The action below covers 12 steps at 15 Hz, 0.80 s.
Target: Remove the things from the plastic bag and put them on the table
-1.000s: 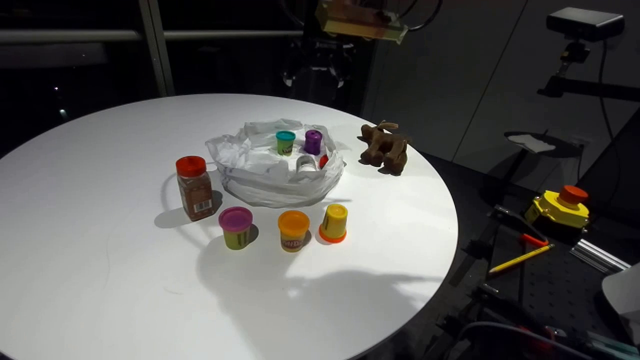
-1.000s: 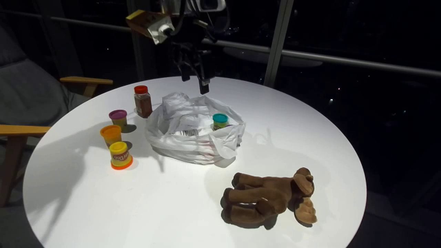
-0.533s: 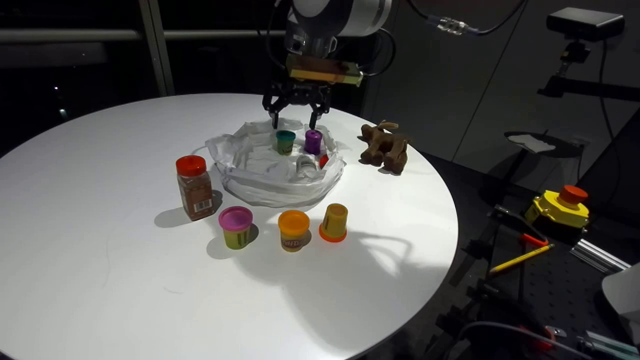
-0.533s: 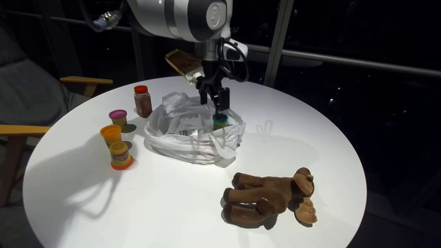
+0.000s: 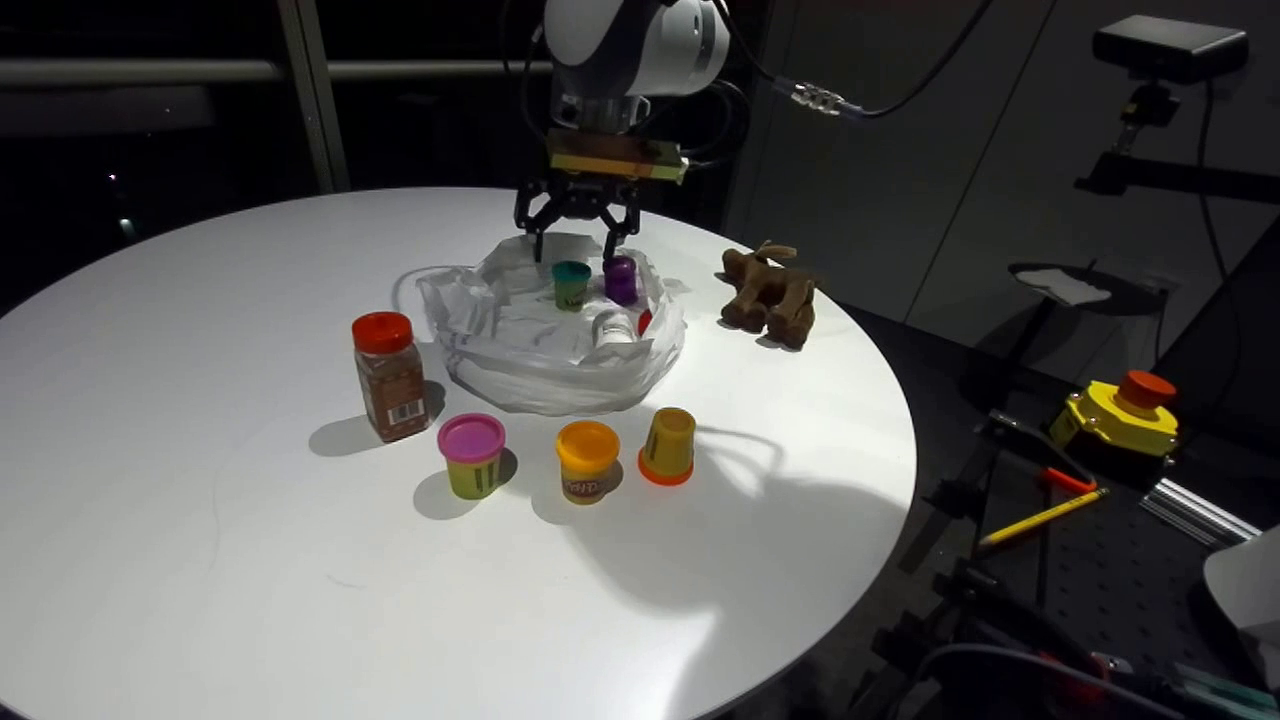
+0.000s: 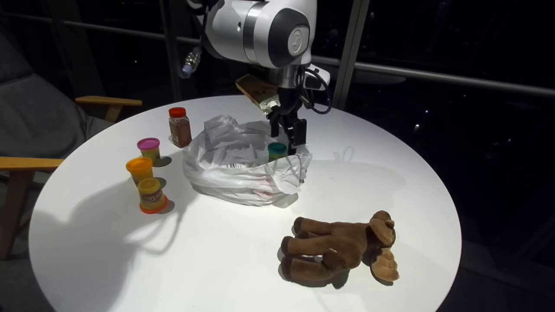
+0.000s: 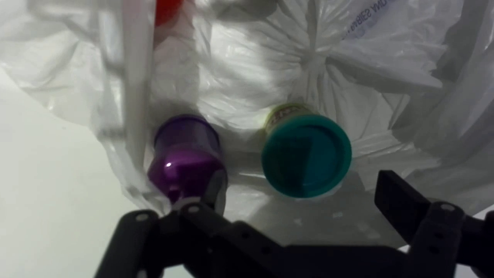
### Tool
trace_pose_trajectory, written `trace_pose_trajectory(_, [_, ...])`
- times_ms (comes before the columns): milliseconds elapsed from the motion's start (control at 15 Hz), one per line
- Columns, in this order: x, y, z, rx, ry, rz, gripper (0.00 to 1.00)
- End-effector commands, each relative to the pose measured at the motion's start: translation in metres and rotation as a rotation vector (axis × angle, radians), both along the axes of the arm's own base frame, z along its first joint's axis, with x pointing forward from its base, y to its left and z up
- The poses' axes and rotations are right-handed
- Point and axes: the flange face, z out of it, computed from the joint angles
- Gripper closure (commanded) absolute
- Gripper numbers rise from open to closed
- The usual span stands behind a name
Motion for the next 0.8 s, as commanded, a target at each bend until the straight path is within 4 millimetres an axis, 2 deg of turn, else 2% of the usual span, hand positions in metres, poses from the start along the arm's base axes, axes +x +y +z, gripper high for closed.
trace_pose_trajectory(0, [0.022, 0.004, 0.002, 0.039, 0.0, -0.022, 0.0])
trace_pose_trajectory(267, [0.024, 0.009, 0.001, 0.055, 0.014, -0.02, 0.0])
trace_pose_trajectory(733, [0.006, 0.005, -0.009, 0.074, 0.049, -0.043, 0.0])
